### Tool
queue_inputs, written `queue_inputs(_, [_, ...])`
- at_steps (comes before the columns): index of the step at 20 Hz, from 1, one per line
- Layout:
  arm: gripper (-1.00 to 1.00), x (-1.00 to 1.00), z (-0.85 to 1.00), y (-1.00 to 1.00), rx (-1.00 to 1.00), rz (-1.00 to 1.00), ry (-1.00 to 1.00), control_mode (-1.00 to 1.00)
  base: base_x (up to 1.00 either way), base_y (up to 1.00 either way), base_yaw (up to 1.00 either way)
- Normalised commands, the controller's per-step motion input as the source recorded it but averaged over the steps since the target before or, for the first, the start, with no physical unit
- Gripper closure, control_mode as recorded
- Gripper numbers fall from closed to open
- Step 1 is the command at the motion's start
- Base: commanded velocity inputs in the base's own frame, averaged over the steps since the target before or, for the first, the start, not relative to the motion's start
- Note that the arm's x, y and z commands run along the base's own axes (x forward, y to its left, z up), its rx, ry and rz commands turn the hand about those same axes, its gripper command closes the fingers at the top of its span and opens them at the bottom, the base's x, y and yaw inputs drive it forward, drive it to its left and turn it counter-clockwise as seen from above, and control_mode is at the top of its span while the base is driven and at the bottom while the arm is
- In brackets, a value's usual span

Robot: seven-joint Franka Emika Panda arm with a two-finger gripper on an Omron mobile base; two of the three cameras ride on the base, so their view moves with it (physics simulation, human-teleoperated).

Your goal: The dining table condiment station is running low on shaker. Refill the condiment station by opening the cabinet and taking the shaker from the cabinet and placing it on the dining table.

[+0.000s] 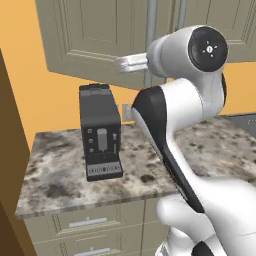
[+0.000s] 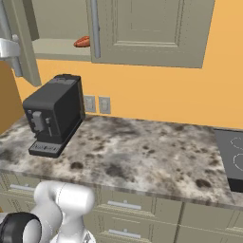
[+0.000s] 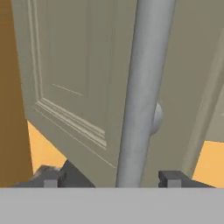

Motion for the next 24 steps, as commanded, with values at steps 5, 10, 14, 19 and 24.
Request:
queue_inputs(5, [-1.00, -1.00, -0.13, -0.10, 0.00, -0.15, -0.21, -1.00, 0.00, 0.00, 0.00])
queue_inputs(10, [-1.00, -0.87, 0.52, -0.80, 0.05, -0.21, -0.04, -1.00, 0.00, 0.00, 0.00])
queue_inputs(14, [-1.00, -0.09, 0.62, -1.00, 0.20, 0.00, 0.06, -1.00, 0.00, 0.00, 0.00])
queue_inputs(19, [-1.00, 0.00, 0.09, -1.00, 0.34, 0.16, 0.03, -1.00, 0.00, 0.00, 0.00])
queue_inputs(24, [-1.00, 0.04, -0.31, -0.87, 0.39, 0.27, 0.00, -1.00, 0.00, 0.00, 0.00])
